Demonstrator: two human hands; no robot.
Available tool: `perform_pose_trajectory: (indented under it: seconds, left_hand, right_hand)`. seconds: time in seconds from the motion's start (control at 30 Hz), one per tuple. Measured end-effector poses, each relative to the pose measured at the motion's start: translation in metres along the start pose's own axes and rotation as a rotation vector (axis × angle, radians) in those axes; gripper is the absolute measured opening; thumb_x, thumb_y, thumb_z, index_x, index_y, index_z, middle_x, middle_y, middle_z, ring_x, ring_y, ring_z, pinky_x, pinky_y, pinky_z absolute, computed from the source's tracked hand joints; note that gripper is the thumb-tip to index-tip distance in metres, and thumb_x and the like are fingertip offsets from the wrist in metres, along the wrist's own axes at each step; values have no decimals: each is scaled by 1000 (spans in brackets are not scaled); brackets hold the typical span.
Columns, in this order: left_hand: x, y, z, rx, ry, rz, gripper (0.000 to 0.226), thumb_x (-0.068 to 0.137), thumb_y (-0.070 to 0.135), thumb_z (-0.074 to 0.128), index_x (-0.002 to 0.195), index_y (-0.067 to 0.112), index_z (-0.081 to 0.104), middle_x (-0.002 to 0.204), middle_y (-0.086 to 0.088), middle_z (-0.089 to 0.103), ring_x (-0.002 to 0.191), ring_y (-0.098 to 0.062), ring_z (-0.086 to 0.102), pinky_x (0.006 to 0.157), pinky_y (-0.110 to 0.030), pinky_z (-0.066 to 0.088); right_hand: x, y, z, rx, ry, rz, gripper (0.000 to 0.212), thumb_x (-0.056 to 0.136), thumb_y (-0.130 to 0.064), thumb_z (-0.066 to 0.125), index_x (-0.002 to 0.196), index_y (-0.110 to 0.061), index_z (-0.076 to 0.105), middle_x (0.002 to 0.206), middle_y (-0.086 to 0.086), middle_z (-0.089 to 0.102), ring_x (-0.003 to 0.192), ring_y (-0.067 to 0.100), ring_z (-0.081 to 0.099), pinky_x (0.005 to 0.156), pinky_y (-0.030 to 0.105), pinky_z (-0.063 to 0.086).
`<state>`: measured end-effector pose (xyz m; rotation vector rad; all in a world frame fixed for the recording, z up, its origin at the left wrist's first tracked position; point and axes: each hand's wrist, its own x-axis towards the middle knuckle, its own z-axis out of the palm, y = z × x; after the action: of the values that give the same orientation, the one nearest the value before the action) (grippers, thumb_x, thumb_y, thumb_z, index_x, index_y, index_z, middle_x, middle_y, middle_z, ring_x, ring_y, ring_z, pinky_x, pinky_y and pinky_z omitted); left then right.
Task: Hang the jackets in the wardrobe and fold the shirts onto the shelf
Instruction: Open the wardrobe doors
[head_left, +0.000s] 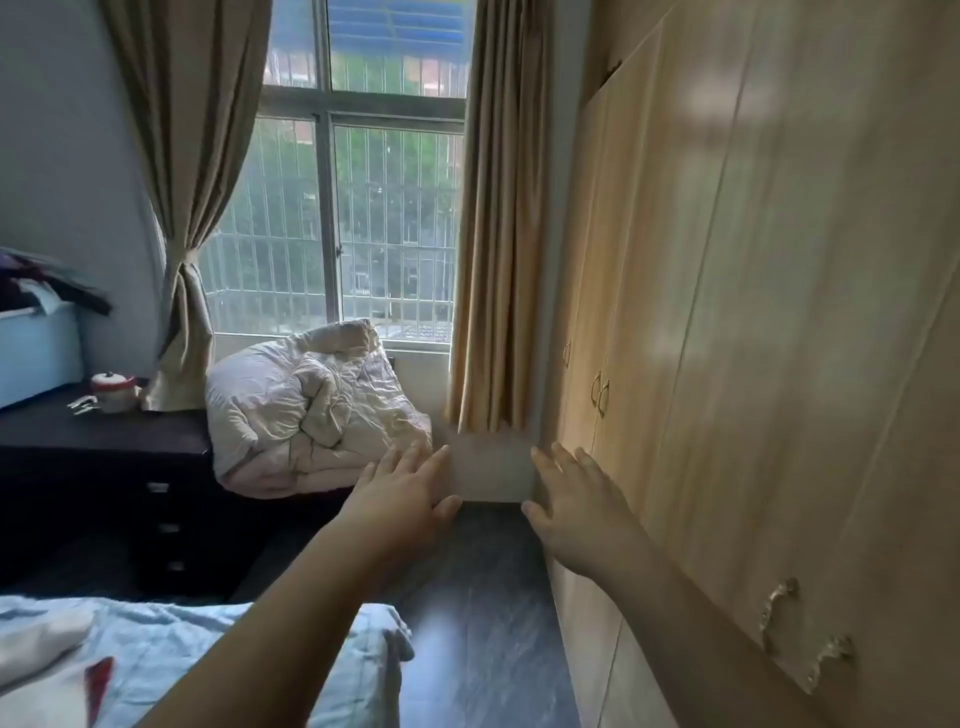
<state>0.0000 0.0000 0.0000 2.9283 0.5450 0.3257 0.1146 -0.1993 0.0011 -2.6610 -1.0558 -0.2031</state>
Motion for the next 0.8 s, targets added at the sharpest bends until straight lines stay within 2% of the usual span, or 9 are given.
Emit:
perform_pose_trajectory:
  seconds: [0.37, 0.67, 0.8]
  left_hand:
    - [218, -22, 29, 73, -1, -23, 69, 99, 58, 30, 157, 35, -2, 167, -1, -1, 153, -26, -5, 123, -48, 5]
    - [366, -73, 71, 14, -43, -55, 70, 99, 57, 31, 157, 35, -1, 167, 0, -2, 153, -26, -3, 123, -47, 6]
    - [450, -99, 102, 0, -68, -15, 68, 99, 57, 30, 156, 36, -1, 167, 0, 0, 153, -24, -3, 124, -47, 8]
  right_hand:
    - [203, 73, 20, -4, 50, -20, 66, 101, -54, 34, 158, -34, 5, 167, -5, 3, 153, 22, 0, 122, 41, 7]
    - [357, 94, 74, 4, -50, -23, 67, 101, -52, 35, 158, -35, 4, 167, -6, 1, 153, 21, -3, 123, 42, 5]
    - [435, 112, 112, -19, -73, 6, 66, 101, -55, 31, 157, -35, 4, 167, -6, 2, 153, 21, -3, 124, 41, 5]
